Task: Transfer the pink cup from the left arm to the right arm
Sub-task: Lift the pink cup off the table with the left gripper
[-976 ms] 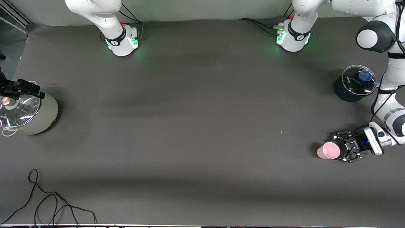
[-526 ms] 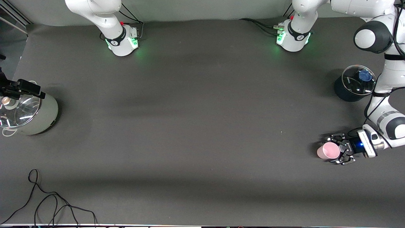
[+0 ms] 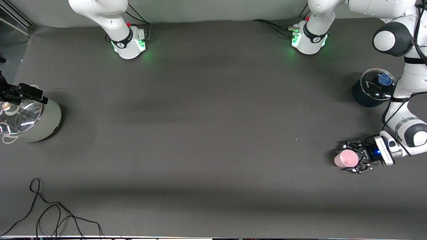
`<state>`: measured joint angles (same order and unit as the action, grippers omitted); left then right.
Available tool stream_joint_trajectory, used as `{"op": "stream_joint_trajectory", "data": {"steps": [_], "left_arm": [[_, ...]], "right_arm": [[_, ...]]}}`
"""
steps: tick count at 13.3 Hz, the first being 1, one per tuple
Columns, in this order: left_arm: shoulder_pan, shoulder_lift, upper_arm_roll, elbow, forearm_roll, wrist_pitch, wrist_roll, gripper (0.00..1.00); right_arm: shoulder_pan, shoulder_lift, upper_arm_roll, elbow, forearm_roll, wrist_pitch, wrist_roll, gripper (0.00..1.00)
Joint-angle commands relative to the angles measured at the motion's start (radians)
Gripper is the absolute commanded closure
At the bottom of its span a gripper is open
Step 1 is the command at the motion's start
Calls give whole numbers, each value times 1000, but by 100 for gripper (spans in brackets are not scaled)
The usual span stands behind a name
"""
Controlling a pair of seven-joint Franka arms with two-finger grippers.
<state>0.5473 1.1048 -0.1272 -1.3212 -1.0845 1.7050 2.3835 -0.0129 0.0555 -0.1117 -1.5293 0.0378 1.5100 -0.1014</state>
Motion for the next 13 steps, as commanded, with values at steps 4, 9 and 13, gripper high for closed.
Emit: {"op": "stream_joint_trajectory", "data": {"steps": [4,9,13], "left_arm": [[5,0,1,-21,-18,13,74,2],[6,-2,1,-23,-17,13,74,53],[8,-37,4,-19,-11,12,7,56]], "right_arm": [[4,-2,-5,9,10,-10,-21,0],[4,0,-5,9,10,-10,-23,0],[4,0,-5,9,10,-11,-21,0]]}}
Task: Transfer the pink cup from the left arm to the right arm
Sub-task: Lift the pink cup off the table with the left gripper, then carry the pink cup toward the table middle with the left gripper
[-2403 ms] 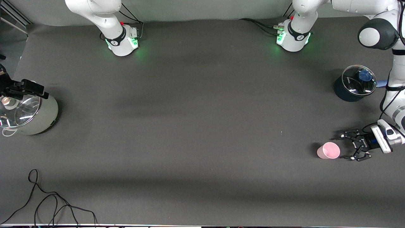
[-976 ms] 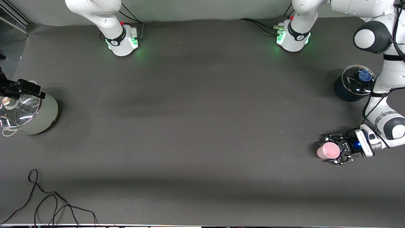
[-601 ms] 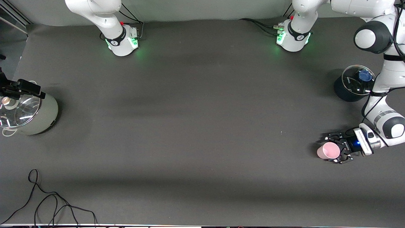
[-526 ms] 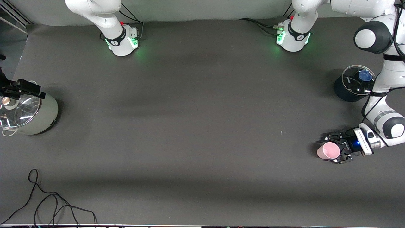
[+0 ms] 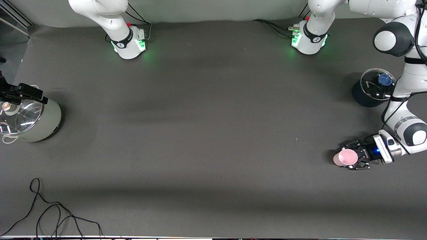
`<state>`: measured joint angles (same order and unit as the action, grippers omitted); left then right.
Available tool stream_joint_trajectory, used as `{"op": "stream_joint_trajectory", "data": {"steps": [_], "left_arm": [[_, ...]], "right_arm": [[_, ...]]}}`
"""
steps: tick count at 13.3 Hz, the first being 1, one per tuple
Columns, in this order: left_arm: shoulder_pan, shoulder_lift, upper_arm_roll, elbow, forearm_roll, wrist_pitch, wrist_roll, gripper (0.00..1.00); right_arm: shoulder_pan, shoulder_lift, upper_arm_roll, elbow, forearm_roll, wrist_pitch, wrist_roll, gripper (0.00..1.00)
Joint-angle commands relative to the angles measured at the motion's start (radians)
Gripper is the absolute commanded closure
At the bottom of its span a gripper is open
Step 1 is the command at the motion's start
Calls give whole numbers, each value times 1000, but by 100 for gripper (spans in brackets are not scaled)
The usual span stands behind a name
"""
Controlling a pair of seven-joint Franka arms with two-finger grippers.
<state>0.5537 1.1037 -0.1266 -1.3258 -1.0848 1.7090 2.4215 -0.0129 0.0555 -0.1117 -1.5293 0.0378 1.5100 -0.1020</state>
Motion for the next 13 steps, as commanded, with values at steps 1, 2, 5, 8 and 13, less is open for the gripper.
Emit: {"op": "stream_joint_trajectory", "data": {"steps": [1,2,5,8,13], "left_arm": [[-1,-57,4,-13,-4,8,-85,57],[-3,-82,4,-13,-3,-2,-131,59],[-11,-175,4,-44,8,-12,-261,64],[-27,-345,-17,-179,-1,9,-399,67],[-124,-684,-30,-524,-122,170,-492,67]], "right_arm": [[4,0,-5,11,10,-10,-21,0],[4,0,-5,11,10,-11,-22,0],[4,-2,-5,11,10,-11,-22,0],[4,-2,-5,9,10,-11,-22,0],[2,-2,-5,11,10,-10,-22,0]]}}
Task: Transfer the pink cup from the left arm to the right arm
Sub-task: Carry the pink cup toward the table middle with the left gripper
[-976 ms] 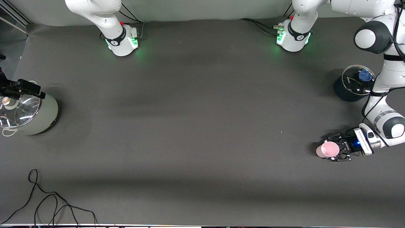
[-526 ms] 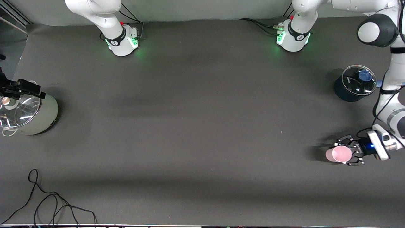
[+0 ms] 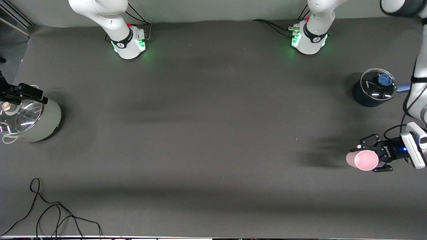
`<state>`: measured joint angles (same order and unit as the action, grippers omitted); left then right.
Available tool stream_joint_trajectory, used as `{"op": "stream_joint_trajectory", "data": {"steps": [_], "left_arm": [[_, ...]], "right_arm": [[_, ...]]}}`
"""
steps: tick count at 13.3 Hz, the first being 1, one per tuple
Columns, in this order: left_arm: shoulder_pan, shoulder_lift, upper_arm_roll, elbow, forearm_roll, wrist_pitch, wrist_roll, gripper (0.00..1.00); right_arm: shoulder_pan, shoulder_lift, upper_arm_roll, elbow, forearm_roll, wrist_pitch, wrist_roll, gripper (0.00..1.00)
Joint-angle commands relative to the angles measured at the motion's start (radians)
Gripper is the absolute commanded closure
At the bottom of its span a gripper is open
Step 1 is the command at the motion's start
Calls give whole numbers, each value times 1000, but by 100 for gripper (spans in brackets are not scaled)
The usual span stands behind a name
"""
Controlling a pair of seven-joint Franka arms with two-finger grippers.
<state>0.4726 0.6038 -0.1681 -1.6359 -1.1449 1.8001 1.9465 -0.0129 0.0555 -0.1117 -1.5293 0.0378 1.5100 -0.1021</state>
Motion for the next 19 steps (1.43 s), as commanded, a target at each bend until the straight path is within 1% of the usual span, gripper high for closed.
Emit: {"op": "stream_joint_trajectory", "data": {"steps": [1,3,4,6,7,8,10,12,13,14,17,19], "left_arm": [[-75,-253,12,-282,-102,117,-27,67],[-168,-398,10,-420,-192,223,-67,67],[-222,-464,10,-477,-258,278,-73,67],[-351,-556,7,-560,-381,402,-72,67],[-430,-582,7,-570,-433,474,-70,67],[-510,-593,7,-567,-479,545,-70,67],[-659,-599,7,-558,-556,646,-64,66],[-793,-589,6,-515,-607,773,-64,66],[-840,-582,7,-487,-633,819,-64,66],[-882,-581,6,-470,-645,858,-66,66],[-942,-573,6,-423,-664,887,-67,66],[-988,-538,6,-363,-670,933,-72,66]], "right_arm": [[2,-2,-5,9,10,-10,-22,0],[2,0,-5,9,10,-11,-22,0],[2,0,-5,9,10,-11,-22,0],[2,0,-5,11,10,-10,-22,0],[2,0,-5,9,10,-10,-22,0],[2,0,-5,9,10,-11,-22,0],[2,-2,-5,9,10,-11,-21,0],[2,-2,-5,11,10,-11,-11,0],[2,-2,-5,11,10,-10,-10,0],[2,-2,-5,9,10,-11,-14,0],[1,-2,-5,9,10,-11,-19,0],[-1,-2,-5,9,10,-11,-19,0]]}}
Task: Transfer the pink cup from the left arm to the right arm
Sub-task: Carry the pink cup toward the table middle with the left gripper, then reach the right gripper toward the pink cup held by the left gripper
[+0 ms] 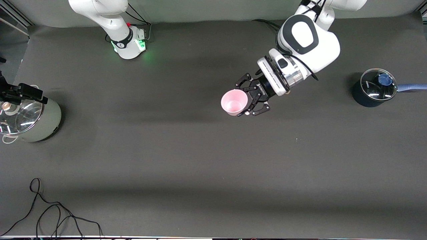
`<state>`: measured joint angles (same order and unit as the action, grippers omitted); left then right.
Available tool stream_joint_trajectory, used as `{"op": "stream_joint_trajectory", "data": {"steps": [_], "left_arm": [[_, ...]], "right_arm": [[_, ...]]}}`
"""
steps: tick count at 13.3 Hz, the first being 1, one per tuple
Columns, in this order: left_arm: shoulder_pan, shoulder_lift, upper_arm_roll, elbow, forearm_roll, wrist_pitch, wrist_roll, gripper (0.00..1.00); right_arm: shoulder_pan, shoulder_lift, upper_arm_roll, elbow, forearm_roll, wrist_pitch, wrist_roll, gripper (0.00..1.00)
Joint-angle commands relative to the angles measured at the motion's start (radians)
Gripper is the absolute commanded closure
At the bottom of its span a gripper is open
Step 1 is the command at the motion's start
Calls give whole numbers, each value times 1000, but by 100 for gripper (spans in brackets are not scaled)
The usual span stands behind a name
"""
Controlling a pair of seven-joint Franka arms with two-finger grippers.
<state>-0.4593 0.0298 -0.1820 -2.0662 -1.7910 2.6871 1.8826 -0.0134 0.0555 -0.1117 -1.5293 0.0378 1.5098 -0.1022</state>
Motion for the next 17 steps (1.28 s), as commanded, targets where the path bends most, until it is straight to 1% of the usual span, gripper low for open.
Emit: {"op": "stream_joint_trajectory", "data": {"steps": [1,3,13,15,16,17], "left_arm": [[-73,65,19,104,-24,72,-14,67],[-87,102,19,145,-24,86,-28,67],[-87,133,16,146,-22,88,-30,67],[-85,130,18,143,-22,88,-30,67],[-85,130,18,143,-22,88,-30,67],[-85,130,18,143,-24,88,-30,67]], "right_arm": [[0,-2,-5,9,10,-11,-19,0],[1,-2,-5,9,10,-11,-13,0],[7,1,-5,17,14,-11,-7,0],[15,-2,9,34,17,-11,12,0],[23,0,18,53,24,-11,33,0],[32,0,24,67,62,-11,68,0]]}}
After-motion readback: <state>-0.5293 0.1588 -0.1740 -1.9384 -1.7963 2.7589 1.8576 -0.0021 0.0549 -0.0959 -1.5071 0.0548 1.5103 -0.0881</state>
